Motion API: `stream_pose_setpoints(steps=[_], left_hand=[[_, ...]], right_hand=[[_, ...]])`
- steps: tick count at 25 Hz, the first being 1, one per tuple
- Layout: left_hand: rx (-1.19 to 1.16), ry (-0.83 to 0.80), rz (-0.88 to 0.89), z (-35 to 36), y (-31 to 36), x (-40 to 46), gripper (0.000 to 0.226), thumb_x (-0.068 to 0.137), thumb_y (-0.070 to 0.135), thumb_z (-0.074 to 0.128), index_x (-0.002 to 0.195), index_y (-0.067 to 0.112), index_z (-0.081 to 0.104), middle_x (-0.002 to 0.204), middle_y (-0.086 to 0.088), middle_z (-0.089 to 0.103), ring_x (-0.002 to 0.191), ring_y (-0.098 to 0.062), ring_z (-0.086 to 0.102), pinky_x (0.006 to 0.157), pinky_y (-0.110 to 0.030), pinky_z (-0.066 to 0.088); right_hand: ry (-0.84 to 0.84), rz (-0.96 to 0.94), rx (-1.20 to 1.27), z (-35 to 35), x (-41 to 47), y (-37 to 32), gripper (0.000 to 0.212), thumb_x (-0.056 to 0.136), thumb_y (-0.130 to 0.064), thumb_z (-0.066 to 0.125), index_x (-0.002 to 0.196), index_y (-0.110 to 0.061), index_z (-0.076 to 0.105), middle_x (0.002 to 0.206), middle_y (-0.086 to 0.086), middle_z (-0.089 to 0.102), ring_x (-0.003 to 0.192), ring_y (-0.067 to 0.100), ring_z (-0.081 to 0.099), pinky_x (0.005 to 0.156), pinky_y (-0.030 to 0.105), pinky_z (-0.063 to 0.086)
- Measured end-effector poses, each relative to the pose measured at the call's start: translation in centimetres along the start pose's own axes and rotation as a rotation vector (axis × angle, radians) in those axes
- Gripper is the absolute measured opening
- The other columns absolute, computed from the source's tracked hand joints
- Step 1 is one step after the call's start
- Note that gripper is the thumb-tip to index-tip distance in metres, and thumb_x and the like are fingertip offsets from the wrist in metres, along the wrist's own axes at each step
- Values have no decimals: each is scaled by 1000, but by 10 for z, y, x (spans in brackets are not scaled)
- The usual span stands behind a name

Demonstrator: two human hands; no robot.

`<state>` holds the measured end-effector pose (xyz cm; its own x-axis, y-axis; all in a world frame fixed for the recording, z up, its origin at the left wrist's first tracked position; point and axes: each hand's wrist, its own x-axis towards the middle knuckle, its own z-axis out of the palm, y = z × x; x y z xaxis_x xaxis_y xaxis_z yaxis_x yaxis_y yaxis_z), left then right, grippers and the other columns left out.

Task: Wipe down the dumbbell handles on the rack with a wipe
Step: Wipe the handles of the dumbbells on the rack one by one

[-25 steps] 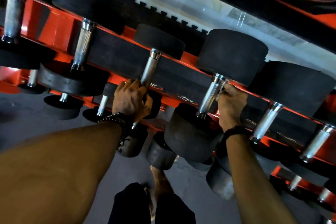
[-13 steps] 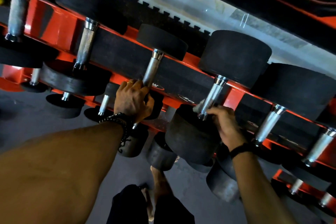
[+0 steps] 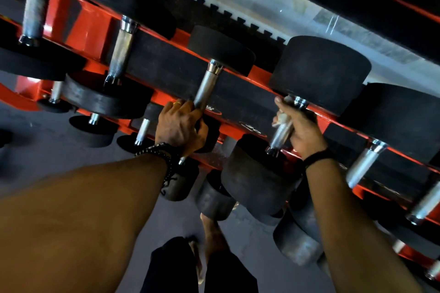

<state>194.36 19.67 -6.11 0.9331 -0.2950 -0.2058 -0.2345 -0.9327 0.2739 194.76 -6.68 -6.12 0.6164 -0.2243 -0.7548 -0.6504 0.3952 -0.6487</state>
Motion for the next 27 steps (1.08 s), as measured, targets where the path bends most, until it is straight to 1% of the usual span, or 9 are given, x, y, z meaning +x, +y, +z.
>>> stream_pose_setpoints(steps=[2, 4, 7, 12, 15, 18, 20, 23, 27], left_hand=[[4, 5, 1, 1, 0, 0, 31, 75, 31, 47, 75, 9, 69, 74, -10, 60, 75, -34, 57, 71, -39, 44], [0, -9, 0, -1, -1, 0, 29, 76, 30, 47, 74, 9, 68, 74, -10, 60, 76, -34, 57, 71, -39, 44], [2, -16, -1, 0, -1, 0, 29, 76, 29, 48, 74, 9, 68, 75, -10, 60, 77, -34, 58, 70, -39, 45], [17, -22, -2, -1, 0, 0, 31, 76, 30, 47, 76, 8, 69, 77, -11, 60, 76, -34, 58, 70, -39, 44], [8, -21, 5, -1, 0, 1, 32, 76, 30, 47, 77, 8, 69, 77, -11, 61, 76, -34, 58, 70, -39, 45], [13, -5, 1, -2, 1, 0, 30, 75, 29, 48, 75, 8, 69, 76, -11, 61, 74, -34, 58, 68, -38, 45], [7, -11, 4, -2, 0, 1, 31, 75, 30, 47, 75, 8, 70, 74, -11, 61, 73, -34, 58, 68, -39, 45], [11, 5, 5, -2, 2, 0, 30, 75, 30, 48, 73, 8, 69, 72, -10, 60, 72, -34, 57, 67, -38, 45], [8, -2, -4, -2, 2, -1, 30, 75, 30, 48, 73, 9, 70, 72, -10, 60, 72, -34, 57, 68, -38, 44]], right_hand=[[92, -63, -130, -1, 1, 6, 13, 77, -10, 79, 79, -18, 68, 66, -3, 66, 59, 13, 61, 61, 26, 49], [120, -109, -479, -12, -18, 30, 19, 74, -20, 84, 84, -13, 69, 71, -3, 69, 64, 14, 64, 56, 17, 49], [237, -206, -825, -21, -46, 40, 43, 63, -32, 91, 89, -14, 61, 74, -15, 61, 62, -9, 55, 53, 1, 39], [407, -548, -632, -19, -35, 25, 45, 65, -20, 90, 94, -13, 57, 73, -3, 61, 61, 1, 60, 60, 9, 45], [331, -673, -627, -19, -33, 25, 26, 73, -6, 83, 86, -11, 61, 74, 3, 64, 64, -5, 59, 64, 8, 45], [192, -662, -834, -24, -56, 44, 12, 77, -2, 78, 78, -10, 69, 73, -1, 67, 69, -4, 61, 67, 3, 41], [172, -604, -875, -28, -63, 50, 8, 77, -10, 79, 82, -11, 73, 79, -2, 70, 75, 4, 65, 71, 7, 47], [143, -514, -848, -25, -66, 44, 23, 69, -22, 88, 81, -12, 72, 77, -7, 70, 70, 4, 66, 64, 9, 50], [230, -619, -932, -16, -61, 37, 12, 75, -8, 81, 83, -8, 73, 80, 1, 67, 71, 13, 67, 65, 1, 43]])
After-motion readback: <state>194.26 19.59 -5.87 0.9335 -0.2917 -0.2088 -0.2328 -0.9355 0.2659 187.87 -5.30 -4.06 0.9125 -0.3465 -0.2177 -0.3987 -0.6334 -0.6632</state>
